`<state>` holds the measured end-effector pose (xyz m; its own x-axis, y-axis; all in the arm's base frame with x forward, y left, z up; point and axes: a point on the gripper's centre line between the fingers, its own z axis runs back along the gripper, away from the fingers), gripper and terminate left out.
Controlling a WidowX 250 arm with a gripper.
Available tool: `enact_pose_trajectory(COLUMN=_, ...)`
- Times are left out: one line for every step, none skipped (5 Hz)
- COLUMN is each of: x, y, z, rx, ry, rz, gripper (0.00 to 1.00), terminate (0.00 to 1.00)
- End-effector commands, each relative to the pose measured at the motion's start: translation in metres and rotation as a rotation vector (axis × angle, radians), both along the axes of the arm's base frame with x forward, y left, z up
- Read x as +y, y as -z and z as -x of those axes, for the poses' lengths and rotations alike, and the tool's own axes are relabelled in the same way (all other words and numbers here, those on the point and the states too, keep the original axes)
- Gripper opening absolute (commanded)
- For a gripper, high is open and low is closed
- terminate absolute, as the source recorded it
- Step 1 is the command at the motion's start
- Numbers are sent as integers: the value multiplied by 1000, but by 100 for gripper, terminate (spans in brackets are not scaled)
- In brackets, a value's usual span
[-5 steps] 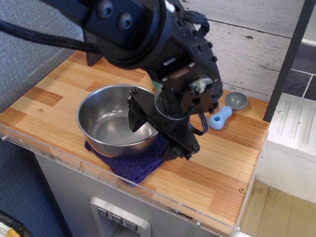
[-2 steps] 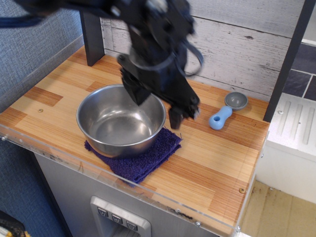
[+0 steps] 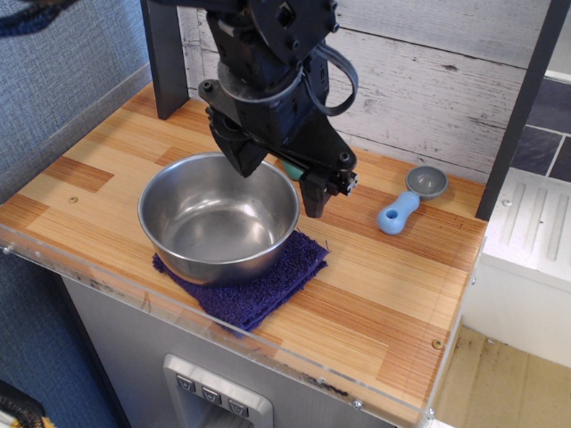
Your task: Place the bowl on the cloth.
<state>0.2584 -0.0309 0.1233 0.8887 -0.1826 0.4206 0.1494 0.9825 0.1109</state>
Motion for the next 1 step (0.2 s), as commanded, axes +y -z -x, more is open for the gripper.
enact_pose_trajectory(x=4, y=-15, z=2, rx=-47, ry=-5, rz=10, gripper=100, terminate=100)
